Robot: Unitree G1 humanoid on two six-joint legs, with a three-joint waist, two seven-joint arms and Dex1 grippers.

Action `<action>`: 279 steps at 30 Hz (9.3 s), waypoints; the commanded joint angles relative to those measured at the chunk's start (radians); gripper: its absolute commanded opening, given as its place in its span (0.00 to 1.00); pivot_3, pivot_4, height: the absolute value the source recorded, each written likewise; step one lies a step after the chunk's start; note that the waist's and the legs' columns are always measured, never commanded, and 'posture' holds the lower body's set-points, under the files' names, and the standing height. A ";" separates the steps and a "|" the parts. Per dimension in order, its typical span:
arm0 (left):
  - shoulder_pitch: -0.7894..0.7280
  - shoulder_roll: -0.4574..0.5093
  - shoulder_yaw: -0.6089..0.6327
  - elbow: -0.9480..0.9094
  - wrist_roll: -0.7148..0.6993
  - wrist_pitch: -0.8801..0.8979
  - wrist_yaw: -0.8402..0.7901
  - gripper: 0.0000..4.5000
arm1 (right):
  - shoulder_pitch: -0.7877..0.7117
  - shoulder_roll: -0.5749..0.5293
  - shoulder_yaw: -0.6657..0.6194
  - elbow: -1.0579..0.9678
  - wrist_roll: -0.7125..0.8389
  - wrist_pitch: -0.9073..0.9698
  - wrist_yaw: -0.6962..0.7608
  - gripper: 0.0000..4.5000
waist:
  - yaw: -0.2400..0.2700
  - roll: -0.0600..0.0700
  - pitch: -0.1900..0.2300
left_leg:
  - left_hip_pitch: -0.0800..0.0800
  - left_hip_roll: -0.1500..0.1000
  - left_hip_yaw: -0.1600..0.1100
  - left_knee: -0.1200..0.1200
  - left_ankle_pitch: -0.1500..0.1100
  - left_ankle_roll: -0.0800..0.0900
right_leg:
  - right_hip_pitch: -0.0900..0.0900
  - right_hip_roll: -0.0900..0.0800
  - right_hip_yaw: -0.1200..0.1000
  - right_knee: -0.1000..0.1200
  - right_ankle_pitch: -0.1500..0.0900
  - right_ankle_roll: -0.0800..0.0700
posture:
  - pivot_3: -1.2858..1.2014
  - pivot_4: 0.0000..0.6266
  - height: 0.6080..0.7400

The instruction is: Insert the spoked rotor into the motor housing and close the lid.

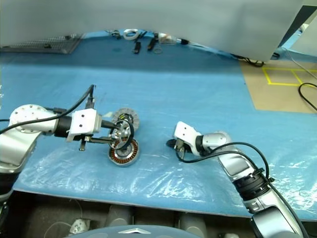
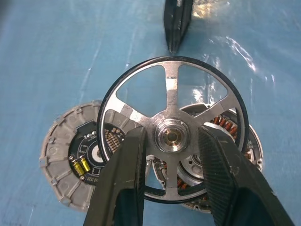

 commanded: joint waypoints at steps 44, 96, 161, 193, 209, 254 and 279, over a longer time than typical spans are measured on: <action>0.410 -0.124 0.113 -0.025 -0.132 -0.102 0.240 0.29 | -0.147 -0.014 -0.094 -0.143 0.265 0.209 0.101 0.00 | -0.011 0.000 0.000 | 0.001 0.000 0.000 -0.001 0.000 0.000 | 0.000 0.001 0.001 0.000 0.000 0.000 | 0.52 0.24 1.00; 0.213 -0.130 0.188 -0.017 -0.324 0.039 0.284 0.72 | -0.137 0.002 -0.086 -0.145 0.219 0.214 0.056 0.00 | -0.010 0.000 0.000 | 0.002 0.000 0.000 0.001 0.000 0.000 | 0.000 0.000 0.001 0.001 0.000 0.000 | 0.52 0.24 1.00; -0.048 -0.038 -0.225 0.361 0.133 -0.394 -0.033 0.72 | -0.047 0.008 -0.095 -0.163 0.204 0.186 -0.030 0.00 | -0.008 0.000 0.000 | 0.002 0.000 0.000 0.001 0.000 0.000 | 0.000 0.000 0.001 0.002 0.000 0.000 | 0.52 0.24 1.00; -0.012 -0.107 -0.134 0.252 0.015 -0.362 0.016 0.38 | -0.084 -0.001 -0.092 -0.133 0.206 0.178 -0.001 0.00 | -0.003 0.003 -0.002 | 0.008 0.000 0.000 -0.001 0.000 0.000 | 0.008 -0.001 0.000 -0.001 -0.001 0.000 | 0.52 0.24 1.00; 0.157 -0.065 0.119 0.037 -0.152 -0.137 0.162 0.38 | -0.181 0.028 -0.132 -0.152 0.361 0.309 0.081 0.00 | -0.011 0.003 -0.002 | 0.001 0.000 0.000 0.000 0.000 0.000 | 0.001 0.000 0.000 0.000 0.000 0.000 | 0.52 0.24 1.00; 0.451 -0.128 0.309 -0.226 -0.291 0.058 0.452 0.38 | -0.361 0.382 0.114 0.335 0.111 0.066 0.172 0.00 | -0.035 0.002 -0.002 | 0.000 0.001 0.000 0.000 0.000 0.000 | -0.001 0.001 0.000 0.000 -0.001 -0.002 | 0.52 0.24 1.00; 0.399 -0.146 0.230 -0.190 -0.247 0.017 0.454 0.38 | -0.348 0.425 0.011 0.359 0.205 0.148 0.221 0.00 | -0.036 0.001 -0.002 | 0.001 0.001 0.000 0.001 0.000 0.000 | 0.000 0.000 0.000 0.000 -0.002 -0.003 | 0.52 0.24 1.00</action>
